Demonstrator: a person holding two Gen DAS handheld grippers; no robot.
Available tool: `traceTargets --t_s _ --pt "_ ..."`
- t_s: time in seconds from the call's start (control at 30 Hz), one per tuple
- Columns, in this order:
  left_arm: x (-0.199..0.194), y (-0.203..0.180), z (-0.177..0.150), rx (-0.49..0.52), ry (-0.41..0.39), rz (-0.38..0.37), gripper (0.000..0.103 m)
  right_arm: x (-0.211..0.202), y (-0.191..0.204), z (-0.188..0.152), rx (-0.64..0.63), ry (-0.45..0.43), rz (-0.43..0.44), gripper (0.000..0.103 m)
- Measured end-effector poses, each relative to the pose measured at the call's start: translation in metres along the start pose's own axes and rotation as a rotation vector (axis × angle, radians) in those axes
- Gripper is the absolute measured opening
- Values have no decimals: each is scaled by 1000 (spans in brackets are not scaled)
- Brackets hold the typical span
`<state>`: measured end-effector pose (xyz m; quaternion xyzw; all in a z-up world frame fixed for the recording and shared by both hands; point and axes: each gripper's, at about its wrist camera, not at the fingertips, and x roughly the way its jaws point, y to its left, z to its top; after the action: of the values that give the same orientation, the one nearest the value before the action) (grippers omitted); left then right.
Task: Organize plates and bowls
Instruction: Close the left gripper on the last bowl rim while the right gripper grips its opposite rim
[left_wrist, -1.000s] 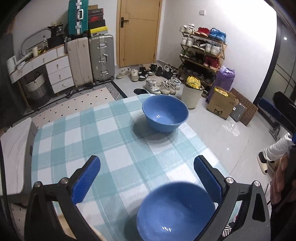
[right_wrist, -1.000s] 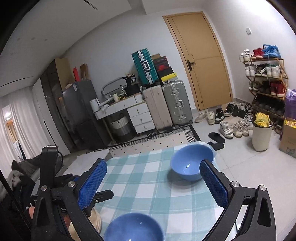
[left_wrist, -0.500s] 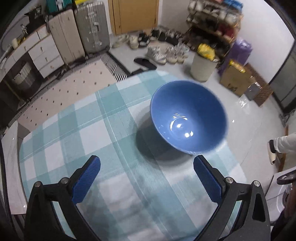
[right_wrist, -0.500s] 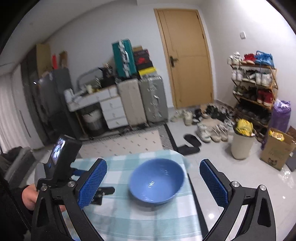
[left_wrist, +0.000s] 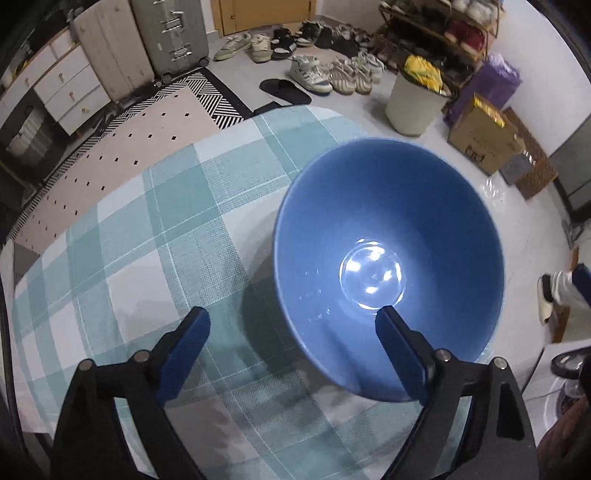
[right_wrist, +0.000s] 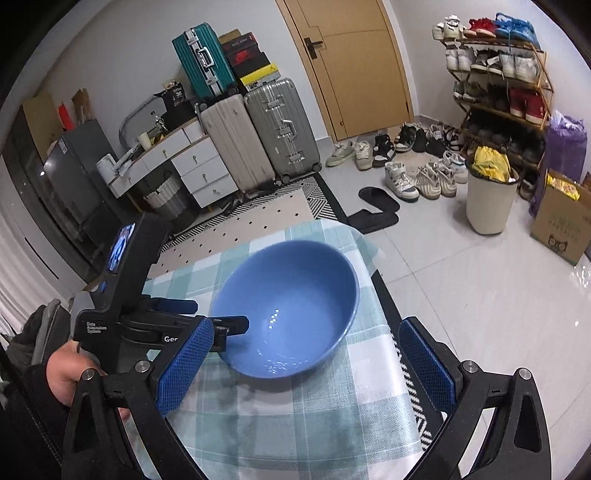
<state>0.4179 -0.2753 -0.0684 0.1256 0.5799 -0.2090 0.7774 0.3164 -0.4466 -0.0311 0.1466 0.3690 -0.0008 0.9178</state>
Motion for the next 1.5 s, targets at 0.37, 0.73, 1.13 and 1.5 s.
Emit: traceTargets --t_s 0.37,0.73,1.13,1.5 --pt "17 5 3 -51 107 -61 26 47 -18 11 84 110 -38 102" --pt "5 19 -10 -118 120 -112 9 45 -18 4 107 145 -28 102" --pt "-11 36 -45 -111 129 -78 9 32 6 -7 64 184 -15 102" --pt "-23 68 -85 -160 130 -64 9 52 48 -17 -65 312 -35 97"
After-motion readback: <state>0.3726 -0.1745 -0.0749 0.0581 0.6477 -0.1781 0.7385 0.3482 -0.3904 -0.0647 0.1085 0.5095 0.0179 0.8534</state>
